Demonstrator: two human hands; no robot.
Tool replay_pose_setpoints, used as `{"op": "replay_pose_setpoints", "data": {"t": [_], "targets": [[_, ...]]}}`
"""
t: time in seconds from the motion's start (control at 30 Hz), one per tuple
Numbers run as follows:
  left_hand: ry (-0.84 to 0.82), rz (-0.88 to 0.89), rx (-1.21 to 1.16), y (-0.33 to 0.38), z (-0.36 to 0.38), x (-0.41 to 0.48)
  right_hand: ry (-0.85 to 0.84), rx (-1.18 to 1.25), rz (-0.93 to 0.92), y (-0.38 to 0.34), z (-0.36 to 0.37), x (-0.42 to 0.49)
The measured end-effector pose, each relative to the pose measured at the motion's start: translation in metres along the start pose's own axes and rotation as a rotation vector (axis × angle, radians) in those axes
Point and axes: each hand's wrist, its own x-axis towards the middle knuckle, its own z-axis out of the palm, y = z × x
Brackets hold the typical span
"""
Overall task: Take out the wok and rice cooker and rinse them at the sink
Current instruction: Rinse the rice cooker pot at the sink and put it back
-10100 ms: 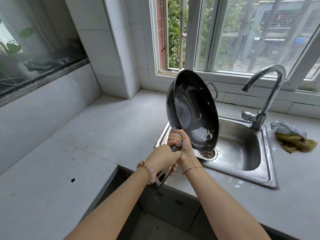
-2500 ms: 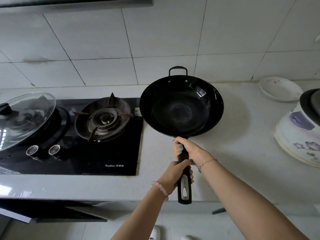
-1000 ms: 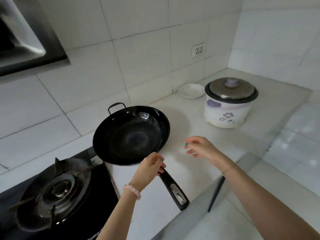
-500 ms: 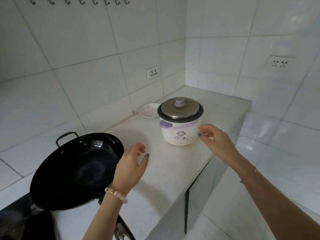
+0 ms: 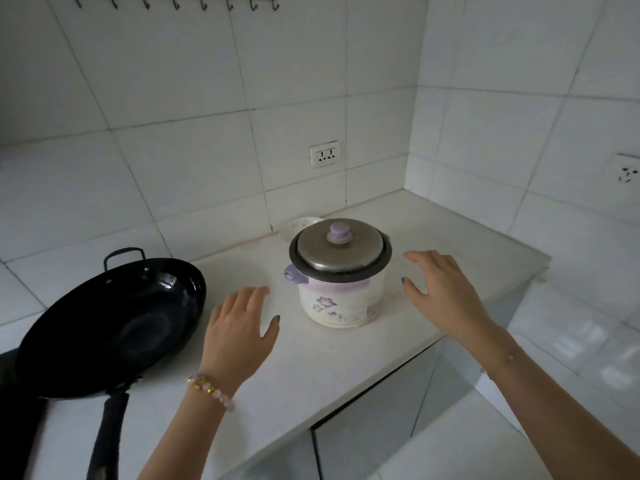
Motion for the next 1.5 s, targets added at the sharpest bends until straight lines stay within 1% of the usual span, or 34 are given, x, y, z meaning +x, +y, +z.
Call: {"op": "replay_pose_setpoints", "data": {"t": [0.13, 0.2, 0.33, 0.43, 0.53, 0.67, 0.9, 1.07, 1.2, 1.3, 1.4, 1.5], "targets": [[-0.063, -0.070, 0.049, 0.007, 0.008, 0.006, -0.046, -0.007, -0.147, 0.003, 0.024, 0.049], [-0.065, -0.105, 0.072, 0.009, 0.012, 0.009, -0.067, -0.030, -0.231, 0.001, 0.039, 0.073], [-0.003, -0.176, 0.146, 0.003, 0.030, 0.019, -0.093, -0.076, -0.380, 0.000, 0.064, 0.121], [0.023, -0.239, 0.162, 0.001, 0.044, 0.034, -0.109, -0.089, -0.436, 0.002, 0.077, 0.152], [0.042, -0.283, 0.173, 0.006, 0.055, 0.053, -0.161, -0.062, -0.456, 0.005, 0.089, 0.174], [0.008, -0.329, 0.201, 0.013, 0.066, 0.067, -0.260, -0.005, -0.481, 0.010, 0.107, 0.193], [-0.064, -0.411, 0.261, 0.020, 0.068, 0.063, -0.304, 0.129, -0.511, 0.016, 0.117, 0.208], [-0.052, -0.451, 0.288, 0.044, 0.066, 0.063, -0.308, 0.186, -0.523, 0.019, 0.119, 0.212], [-0.068, -0.508, 0.310, 0.067, 0.062, 0.059, -0.354, 0.262, -0.501, 0.021, 0.112, 0.219], [-0.038, -0.523, 0.314, 0.079, 0.057, 0.059, -0.385, 0.331, -0.509, 0.027, 0.107, 0.225], [0.035, -0.530, 0.332, 0.092, 0.052, 0.060, -0.331, 0.442, -0.490, 0.025, 0.100, 0.233], [0.079, -0.530, 0.357, 0.104, 0.048, 0.063, -0.261, 0.498, -0.502, 0.023, 0.088, 0.247]]}}
